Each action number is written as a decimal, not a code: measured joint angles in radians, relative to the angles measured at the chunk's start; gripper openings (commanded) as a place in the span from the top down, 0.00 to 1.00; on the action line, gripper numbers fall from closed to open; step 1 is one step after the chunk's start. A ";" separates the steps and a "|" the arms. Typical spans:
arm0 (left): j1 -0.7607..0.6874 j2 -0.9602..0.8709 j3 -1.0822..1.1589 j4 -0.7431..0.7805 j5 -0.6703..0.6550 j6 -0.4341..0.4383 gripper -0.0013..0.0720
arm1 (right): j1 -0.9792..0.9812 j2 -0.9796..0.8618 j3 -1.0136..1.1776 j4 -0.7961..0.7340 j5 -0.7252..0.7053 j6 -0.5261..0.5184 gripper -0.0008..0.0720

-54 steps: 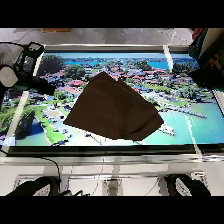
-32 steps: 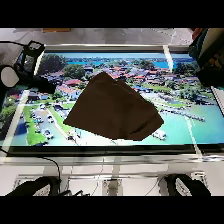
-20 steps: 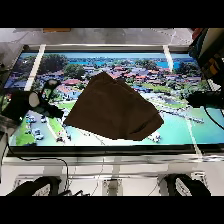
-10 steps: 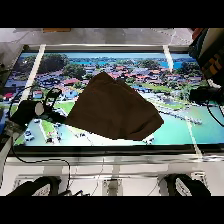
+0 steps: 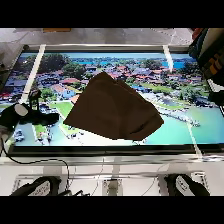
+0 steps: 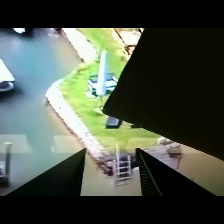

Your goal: Fold the clothes and pants, and hang the long-sleeved shirts on hangers.

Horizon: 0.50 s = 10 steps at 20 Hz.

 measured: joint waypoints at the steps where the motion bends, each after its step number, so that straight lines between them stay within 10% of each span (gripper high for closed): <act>1: 0.002 0.000 -0.026 -0.040 0.002 0.005 0.44 | -0.013 -0.006 -0.002 0.022 0.006 -0.009 0.97; 10: -0.058 -0.080 -0.154 -0.309 0.176 0.019 0.44 | -0.044 -0.034 -0.007 0.107 0.009 -0.040 0.97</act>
